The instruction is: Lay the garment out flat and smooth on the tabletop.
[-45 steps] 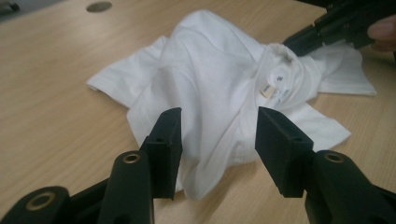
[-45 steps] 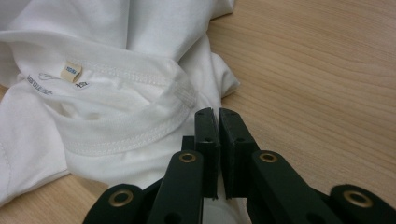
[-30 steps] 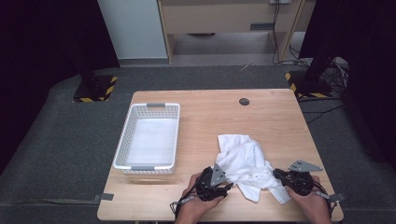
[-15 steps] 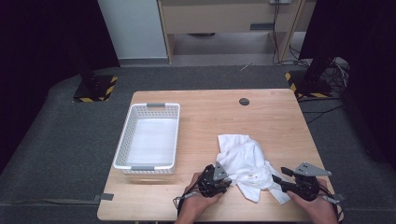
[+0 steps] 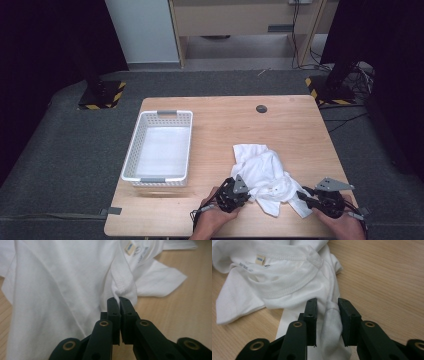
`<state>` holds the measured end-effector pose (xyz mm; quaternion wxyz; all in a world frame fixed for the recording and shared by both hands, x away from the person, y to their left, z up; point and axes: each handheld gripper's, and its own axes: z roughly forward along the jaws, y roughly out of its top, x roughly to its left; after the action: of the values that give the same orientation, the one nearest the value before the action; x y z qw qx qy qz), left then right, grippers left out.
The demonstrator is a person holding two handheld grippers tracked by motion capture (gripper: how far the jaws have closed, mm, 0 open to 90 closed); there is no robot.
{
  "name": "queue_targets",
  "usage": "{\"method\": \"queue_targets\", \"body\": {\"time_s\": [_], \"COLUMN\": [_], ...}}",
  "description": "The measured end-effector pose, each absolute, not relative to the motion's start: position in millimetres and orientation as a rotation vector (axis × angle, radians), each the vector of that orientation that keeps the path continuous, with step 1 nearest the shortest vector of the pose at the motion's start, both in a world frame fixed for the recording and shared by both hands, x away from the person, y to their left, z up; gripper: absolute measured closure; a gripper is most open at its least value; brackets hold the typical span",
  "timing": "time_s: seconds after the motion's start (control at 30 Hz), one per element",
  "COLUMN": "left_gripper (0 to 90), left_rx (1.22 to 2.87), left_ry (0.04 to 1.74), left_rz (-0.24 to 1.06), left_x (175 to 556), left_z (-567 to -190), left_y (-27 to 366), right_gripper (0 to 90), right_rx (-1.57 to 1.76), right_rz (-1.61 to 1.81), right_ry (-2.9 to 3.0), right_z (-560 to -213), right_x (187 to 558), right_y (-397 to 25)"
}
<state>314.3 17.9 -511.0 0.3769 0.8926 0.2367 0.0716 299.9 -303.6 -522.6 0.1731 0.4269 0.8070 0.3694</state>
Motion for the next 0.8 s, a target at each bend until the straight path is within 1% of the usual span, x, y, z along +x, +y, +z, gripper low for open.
{"method": "queue_targets", "body": {"time_s": [0.2, 0.3, 0.4, 0.53, 0.67, 0.8], "left_gripper": [88.7, 88.8, 88.8, 88.7, 88.5, 88.3], "left_rx": [2.240, 2.204, 2.155, 2.116, 2.106, 2.137], "left_ry": [0.572, 0.558, 0.552, 0.532, 0.555, 0.604], "left_rz": [0.152, 0.153, 0.146, 0.182, 0.228, 0.289], "left_x": [301.9, 298.8, 298.1, 303.6, 323.4, 351.6], "left_z": [-495.4, -486.4, -474.5, -453.7, -441.2, -442.1], "left_y": [17.3, 16.8, 16.8, 14.2, 7.0, -1.8], "right_gripper": [81.8, 85.1, 85.4, 85.1, 84.4, 84.6], "right_rx": [1.221, 1.222, 1.220, 1.216, 1.227, 1.245], "right_rz": [1.040, 1.037, 1.052, 1.071, 1.067, 1.077], "right_ry": [2.248, 2.235, 2.228, 2.231, 2.234, 2.217], "right_z": [-521.3, -520.8, -517.7, -513.3, -513.5, -511.2], "right_x": [305.7, 307.9, 306.4, 302.5, 302.3, 301.7], "right_y": [-308.4, -310.1, -310.5, -310.2, -311.4, -315.4]}}
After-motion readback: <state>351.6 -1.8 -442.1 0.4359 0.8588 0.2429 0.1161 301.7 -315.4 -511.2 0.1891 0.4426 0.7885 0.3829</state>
